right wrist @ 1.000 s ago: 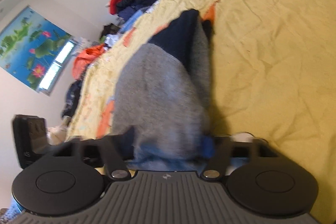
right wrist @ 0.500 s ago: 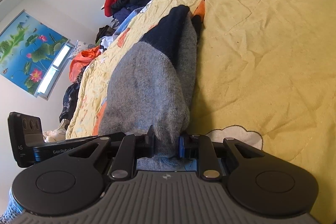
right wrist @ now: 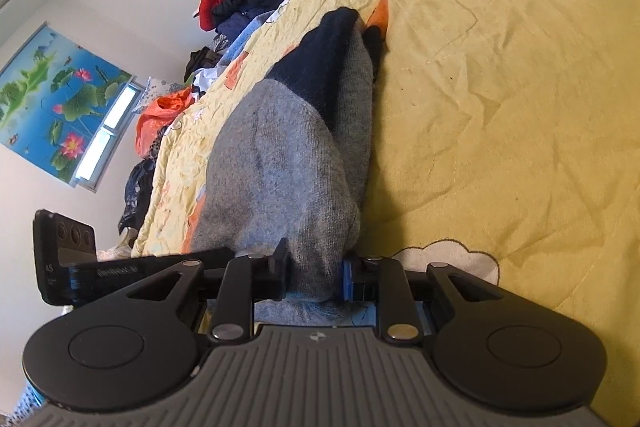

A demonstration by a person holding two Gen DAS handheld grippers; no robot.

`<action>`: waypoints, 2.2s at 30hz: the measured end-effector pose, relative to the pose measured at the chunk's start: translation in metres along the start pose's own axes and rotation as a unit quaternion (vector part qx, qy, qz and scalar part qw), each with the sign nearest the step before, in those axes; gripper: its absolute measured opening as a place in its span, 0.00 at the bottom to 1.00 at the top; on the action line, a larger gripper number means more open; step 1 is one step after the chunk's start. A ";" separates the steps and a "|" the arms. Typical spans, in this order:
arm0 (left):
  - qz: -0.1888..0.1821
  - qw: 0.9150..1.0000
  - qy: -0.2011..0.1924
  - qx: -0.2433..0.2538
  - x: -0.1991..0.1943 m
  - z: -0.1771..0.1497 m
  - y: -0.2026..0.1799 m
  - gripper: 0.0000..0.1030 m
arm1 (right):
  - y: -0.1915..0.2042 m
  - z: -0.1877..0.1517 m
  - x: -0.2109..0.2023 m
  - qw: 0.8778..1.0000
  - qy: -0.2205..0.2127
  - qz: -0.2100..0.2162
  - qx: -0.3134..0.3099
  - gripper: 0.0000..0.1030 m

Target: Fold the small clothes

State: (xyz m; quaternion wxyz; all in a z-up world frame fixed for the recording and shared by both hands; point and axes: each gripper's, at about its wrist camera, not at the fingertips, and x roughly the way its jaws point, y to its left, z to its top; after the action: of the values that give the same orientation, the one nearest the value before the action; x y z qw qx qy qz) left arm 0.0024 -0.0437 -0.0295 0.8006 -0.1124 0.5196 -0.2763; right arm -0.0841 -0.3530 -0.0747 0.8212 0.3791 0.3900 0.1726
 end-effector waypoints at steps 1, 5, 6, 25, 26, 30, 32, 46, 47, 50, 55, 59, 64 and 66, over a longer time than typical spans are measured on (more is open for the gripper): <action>-0.005 1.000 0.000 -0.002 -0.001 0.000 0.001 0.53 | 0.000 0.000 0.000 1.000 0.001 0.001 0.002 0.27; 0.004 1.000 -0.009 -0.016 -0.008 -0.002 0.004 0.93 | 0.001 0.000 0.000 1.000 0.002 0.011 -0.001 0.35; 0.001 1.000 -0.009 -0.021 -0.010 -0.003 0.006 0.93 | 0.002 0.001 0.000 1.000 0.002 0.013 0.000 0.39; -0.105 0.989 0.029 -0.096 0.000 0.002 0.029 0.36 | 0.002 0.011 0.004 0.998 0.013 0.048 0.036 0.66; -0.099 0.989 0.034 -0.101 0.002 0.002 0.034 0.30 | 0.003 0.010 0.004 0.998 0.011 0.049 0.035 0.66; -0.121 0.985 0.036 -0.117 0.004 -0.001 0.049 0.18 | 0.001 0.006 0.005 0.998 0.004 0.049 0.044 0.57; -0.128 0.984 0.033 -0.121 0.004 -0.002 0.053 0.17 | -0.001 0.003 0.007 0.998 0.004 0.037 0.048 0.44; -0.156 0.977 0.031 -0.142 0.005 -0.008 0.073 0.19 | 0.000 -0.004 0.013 0.999 0.006 0.024 0.038 0.27; -0.160 0.976 0.034 -0.143 0.006 -0.006 0.072 0.20 | 0.003 -0.004 0.013 0.999 0.005 0.024 0.026 0.29; -0.177 0.973 0.015 -0.147 -0.004 0.006 0.079 0.70 | 0.010 0.008 0.007 0.999 -0.003 0.049 0.011 0.71; -0.158 0.976 -0.030 -0.148 -0.011 0.047 0.089 1.00 | -0.010 0.056 0.007 0.997 -0.039 0.045 0.057 0.99; -0.181 0.969 -0.016 -0.166 0.014 0.074 0.094 1.00 | -0.020 0.087 0.022 0.997 -0.038 0.050 0.051 0.97; -0.222 0.955 -0.004 -0.196 0.043 0.091 0.098 1.00 | -0.008 0.101 0.049 0.999 -0.003 0.047 0.013 0.99; -0.224 0.956 -0.001 -0.188 0.047 0.095 0.093 1.00 | -0.001 0.102 0.058 0.999 0.011 0.046 -0.008 0.98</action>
State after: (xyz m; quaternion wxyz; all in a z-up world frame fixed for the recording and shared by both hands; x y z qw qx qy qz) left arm 0.1319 -0.0038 -0.0683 0.6830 -0.3745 0.5228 -0.3464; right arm 0.0312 -0.3696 -0.0634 0.8110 0.3883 0.3799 0.2172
